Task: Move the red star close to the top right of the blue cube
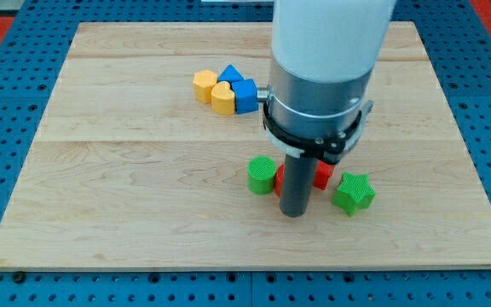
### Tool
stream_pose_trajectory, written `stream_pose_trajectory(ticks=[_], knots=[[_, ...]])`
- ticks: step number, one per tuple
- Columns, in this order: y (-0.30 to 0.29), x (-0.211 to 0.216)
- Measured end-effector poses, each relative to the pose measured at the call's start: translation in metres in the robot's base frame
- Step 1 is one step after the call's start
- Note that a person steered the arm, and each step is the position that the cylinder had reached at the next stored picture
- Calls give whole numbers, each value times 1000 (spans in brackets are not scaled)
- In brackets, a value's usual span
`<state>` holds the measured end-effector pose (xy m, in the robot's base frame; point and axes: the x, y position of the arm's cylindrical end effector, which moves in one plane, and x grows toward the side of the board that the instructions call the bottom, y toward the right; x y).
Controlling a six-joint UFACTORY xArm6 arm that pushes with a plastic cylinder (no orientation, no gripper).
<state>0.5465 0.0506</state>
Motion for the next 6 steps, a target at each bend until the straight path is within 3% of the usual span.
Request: stream_pose_trajectory(ticks=[5, 6], knots=[[40, -95], [30, -79]])
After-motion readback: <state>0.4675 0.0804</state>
